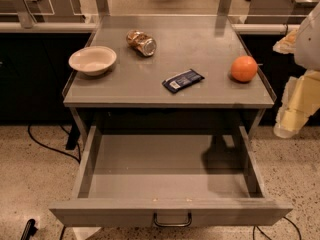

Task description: Place rxbar blueberry into top drawer

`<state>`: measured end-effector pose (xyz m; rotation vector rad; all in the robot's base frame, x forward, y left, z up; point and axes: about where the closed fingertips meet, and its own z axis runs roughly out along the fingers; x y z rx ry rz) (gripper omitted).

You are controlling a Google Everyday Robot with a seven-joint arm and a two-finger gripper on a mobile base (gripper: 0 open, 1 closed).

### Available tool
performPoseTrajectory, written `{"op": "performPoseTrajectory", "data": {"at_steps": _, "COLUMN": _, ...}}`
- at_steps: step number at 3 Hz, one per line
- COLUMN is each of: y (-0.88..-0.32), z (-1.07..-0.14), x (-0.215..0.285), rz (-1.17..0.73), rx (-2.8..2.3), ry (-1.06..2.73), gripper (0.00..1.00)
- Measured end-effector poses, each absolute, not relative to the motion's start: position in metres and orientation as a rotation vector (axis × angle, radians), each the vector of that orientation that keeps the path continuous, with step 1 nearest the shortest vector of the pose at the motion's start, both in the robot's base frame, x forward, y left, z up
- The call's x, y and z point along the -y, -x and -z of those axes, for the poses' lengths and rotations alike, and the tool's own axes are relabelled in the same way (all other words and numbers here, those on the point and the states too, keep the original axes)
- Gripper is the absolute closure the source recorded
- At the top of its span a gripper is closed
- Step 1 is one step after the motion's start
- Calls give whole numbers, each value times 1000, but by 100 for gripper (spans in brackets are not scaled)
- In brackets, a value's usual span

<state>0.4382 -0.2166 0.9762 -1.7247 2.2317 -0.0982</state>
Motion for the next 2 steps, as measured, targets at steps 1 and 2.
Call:
{"op": "performPoseTrajectory", "data": {"at_steps": 1, "y": -439, "z": -976, "x": 216, "rz": 99, "rx": -2228, "ry": 1724, "gripper": 0}}
{"op": "performPoseTrajectory", "data": {"at_steps": 2, "y": -467, "z": -968, "x": 195, "rz": 13, "rx": -2170, "ry": 1794, "gripper": 0}}
